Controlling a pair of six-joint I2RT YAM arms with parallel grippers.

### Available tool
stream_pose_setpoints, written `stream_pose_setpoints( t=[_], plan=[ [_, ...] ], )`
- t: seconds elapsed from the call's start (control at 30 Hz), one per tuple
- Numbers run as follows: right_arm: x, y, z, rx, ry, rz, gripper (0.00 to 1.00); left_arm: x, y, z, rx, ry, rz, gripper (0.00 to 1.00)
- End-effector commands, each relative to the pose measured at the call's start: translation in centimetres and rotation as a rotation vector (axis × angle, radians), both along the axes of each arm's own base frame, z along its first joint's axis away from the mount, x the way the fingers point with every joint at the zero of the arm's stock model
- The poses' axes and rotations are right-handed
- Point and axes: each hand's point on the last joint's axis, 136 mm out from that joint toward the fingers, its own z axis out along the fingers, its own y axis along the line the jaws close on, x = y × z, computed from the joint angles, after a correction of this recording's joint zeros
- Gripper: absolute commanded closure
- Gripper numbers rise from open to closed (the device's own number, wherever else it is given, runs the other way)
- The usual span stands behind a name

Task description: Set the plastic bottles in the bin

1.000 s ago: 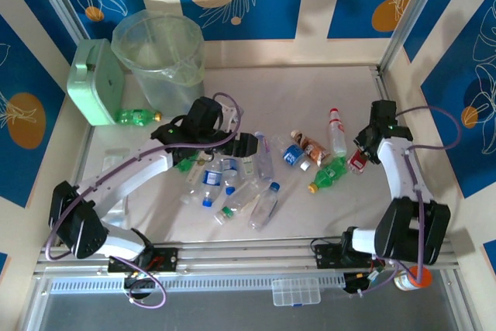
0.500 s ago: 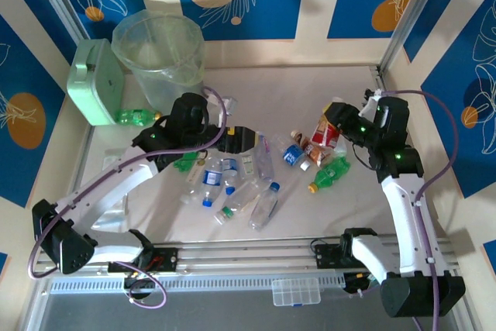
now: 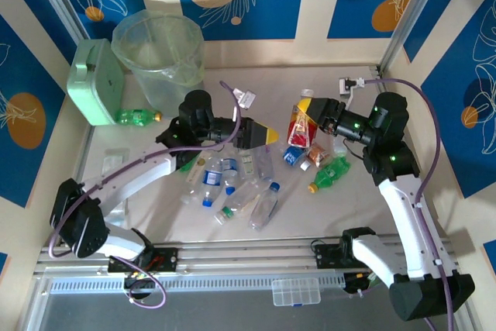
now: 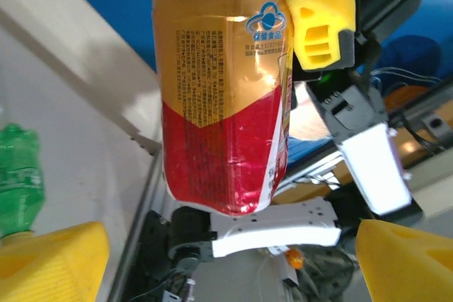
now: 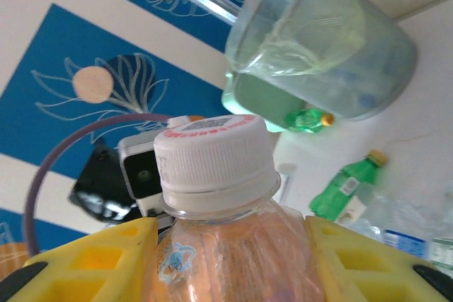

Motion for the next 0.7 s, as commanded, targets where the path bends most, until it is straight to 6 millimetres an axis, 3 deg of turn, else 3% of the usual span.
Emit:
stream_pose_setpoints(
  t=[0.0,0.23,0.37,0.67],
  plan=[
    [-1.3,1.4,1.6,0.067,-0.019,0.106,0.55,-2.6,0.0,3.6,-0.126,-0.080,-0.139,0.10],
    [-2.4,4.0,1.6,0.043,-0.054,0.189,0.55,-2.8,-1.4,3.6,-0.123,-0.078,-0.169,0.11],
    [-2.5,4.4,1.0,0.035,-0.052,0.189,0.55,-2.9,-2.2,4.0,-0.149,-0.060,-0.188,0.14],
    [-2.6,4.4,0.0,0.007,-0.070,0.138,0.55,-2.4,-2.6,4.3,-0.170,-0.070,-0.172,0.41]
  ],
)
